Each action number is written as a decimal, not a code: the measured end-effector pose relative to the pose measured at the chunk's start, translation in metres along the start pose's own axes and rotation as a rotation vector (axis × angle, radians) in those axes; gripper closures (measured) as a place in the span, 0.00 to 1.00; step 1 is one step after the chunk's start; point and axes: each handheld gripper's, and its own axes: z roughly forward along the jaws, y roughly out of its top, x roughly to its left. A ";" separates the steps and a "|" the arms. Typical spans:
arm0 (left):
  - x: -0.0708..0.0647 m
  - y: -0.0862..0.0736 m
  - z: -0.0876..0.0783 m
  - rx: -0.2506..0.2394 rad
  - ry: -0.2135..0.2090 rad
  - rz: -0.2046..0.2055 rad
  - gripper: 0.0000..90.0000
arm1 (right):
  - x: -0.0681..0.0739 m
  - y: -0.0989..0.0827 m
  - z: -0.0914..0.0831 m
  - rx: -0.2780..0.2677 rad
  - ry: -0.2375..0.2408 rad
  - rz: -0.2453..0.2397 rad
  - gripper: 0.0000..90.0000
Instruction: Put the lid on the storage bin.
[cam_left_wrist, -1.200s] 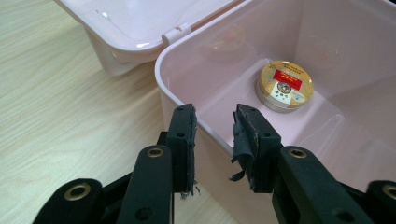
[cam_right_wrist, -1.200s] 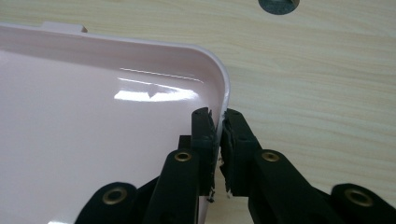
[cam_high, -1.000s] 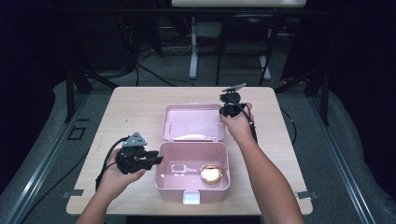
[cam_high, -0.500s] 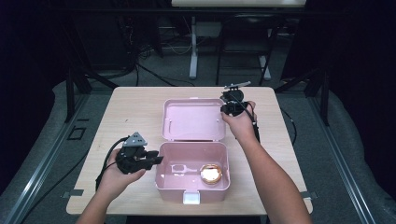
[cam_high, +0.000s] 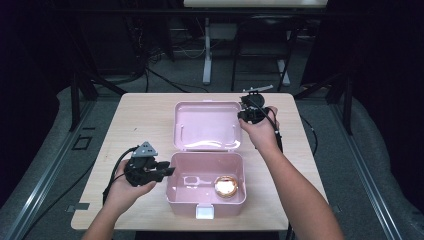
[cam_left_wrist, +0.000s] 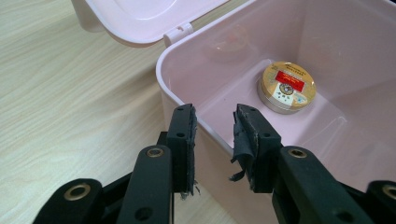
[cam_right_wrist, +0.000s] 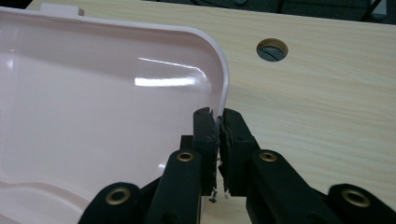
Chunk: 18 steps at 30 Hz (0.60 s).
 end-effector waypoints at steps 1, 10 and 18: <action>0.000 0.000 0.000 -0.001 0.000 -0.001 0.76 | 0.000 0.000 -0.001 -0.005 0.000 -0.005 0.95; 0.000 0.000 0.000 -0.003 -0.001 -0.006 0.75 | 0.002 -0.001 -0.012 -0.036 0.007 -0.022 0.95; 0.001 0.000 0.000 -0.001 -0.003 -0.010 0.76 | 0.004 -0.004 -0.021 -0.070 0.013 -0.044 0.95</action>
